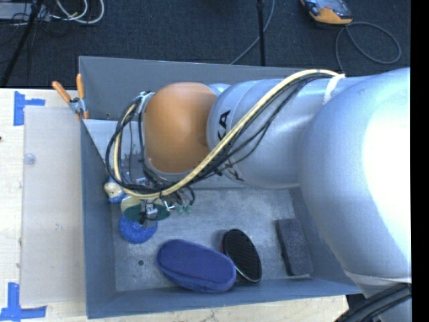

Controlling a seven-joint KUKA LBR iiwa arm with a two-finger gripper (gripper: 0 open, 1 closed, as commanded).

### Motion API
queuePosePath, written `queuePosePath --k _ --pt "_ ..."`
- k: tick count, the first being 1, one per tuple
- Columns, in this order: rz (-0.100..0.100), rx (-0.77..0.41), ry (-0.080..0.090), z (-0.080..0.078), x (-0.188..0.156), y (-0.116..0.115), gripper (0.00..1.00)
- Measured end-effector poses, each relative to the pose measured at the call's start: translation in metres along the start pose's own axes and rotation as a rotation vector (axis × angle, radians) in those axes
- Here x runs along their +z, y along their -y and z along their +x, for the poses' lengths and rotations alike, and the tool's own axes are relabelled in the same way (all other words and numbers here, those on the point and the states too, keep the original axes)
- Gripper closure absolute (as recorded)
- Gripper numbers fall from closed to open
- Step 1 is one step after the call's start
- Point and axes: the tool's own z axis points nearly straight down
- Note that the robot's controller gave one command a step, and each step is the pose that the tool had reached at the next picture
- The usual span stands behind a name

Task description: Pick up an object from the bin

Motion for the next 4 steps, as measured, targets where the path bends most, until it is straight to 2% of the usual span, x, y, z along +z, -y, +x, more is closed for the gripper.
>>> queuePosePath --k 1,2,3,4 --pt "0.001 0.041 -0.013 0.006 -0.047 -0.005 0.00" --pt "0.000 -0.044 -0.003 -0.008 -0.117 -0.006 0.00" --pt "0.000 -0.084 -0.013 0.009 -0.199 -0.010 0.00" --pt "0.000 -0.103 -0.005 -0.009 -0.261 -0.010 0.00"
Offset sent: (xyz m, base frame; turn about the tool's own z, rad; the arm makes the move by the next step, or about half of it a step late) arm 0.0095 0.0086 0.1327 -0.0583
